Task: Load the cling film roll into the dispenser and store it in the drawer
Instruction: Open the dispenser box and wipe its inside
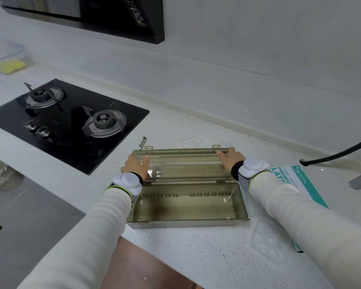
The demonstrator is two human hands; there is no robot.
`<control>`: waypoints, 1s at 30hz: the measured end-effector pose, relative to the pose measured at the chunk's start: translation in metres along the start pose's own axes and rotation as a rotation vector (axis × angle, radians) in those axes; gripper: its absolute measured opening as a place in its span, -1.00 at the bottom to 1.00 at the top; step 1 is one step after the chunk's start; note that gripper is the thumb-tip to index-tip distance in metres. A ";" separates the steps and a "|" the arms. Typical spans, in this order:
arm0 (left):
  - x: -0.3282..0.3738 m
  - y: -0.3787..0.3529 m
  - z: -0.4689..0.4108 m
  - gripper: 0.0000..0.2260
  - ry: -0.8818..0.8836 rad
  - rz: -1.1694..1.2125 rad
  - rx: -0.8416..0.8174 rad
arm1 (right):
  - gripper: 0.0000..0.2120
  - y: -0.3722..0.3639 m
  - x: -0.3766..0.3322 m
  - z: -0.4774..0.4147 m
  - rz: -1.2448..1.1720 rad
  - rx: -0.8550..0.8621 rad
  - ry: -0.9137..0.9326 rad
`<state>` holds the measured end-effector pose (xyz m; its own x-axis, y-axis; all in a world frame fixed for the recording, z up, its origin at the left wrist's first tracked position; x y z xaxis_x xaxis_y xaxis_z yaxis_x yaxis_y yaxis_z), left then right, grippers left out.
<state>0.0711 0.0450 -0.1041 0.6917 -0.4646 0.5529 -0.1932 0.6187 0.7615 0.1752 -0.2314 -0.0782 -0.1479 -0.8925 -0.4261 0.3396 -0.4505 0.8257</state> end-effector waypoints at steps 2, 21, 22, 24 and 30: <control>0.000 -0.003 0.001 -0.44 0.001 -0.032 -0.009 | -0.43 -0.003 0.004 -0.002 0.030 -0.021 -0.005; -0.002 -0.013 0.027 -0.48 -0.037 -0.303 -0.078 | -0.44 -0.016 0.023 0.011 0.084 -0.100 0.075; -0.001 -0.013 0.029 -0.47 -0.046 -0.337 -0.074 | -0.45 -0.015 0.024 0.013 0.084 -0.091 0.086; 0.002 -0.013 0.032 -0.46 -0.060 -0.384 -0.063 | -0.47 -0.012 0.026 0.016 0.079 -0.078 0.103; 0.028 -0.018 0.054 -0.46 -0.178 -0.389 -0.071 | -0.49 0.001 0.047 0.029 0.076 -0.055 0.081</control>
<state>0.0558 -0.0136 -0.0844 0.5716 -0.7700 0.2834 0.1111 0.4148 0.9031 0.1414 -0.2744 -0.0864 -0.0444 -0.9184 -0.3932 0.3979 -0.3773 0.8363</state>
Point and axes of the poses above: each hand's wrist, its own z-axis away from the middle knuckle, its own y-axis out of the back of the hand, x = y × z, the point moved 4 cm from there along -z, towards the middle knuckle
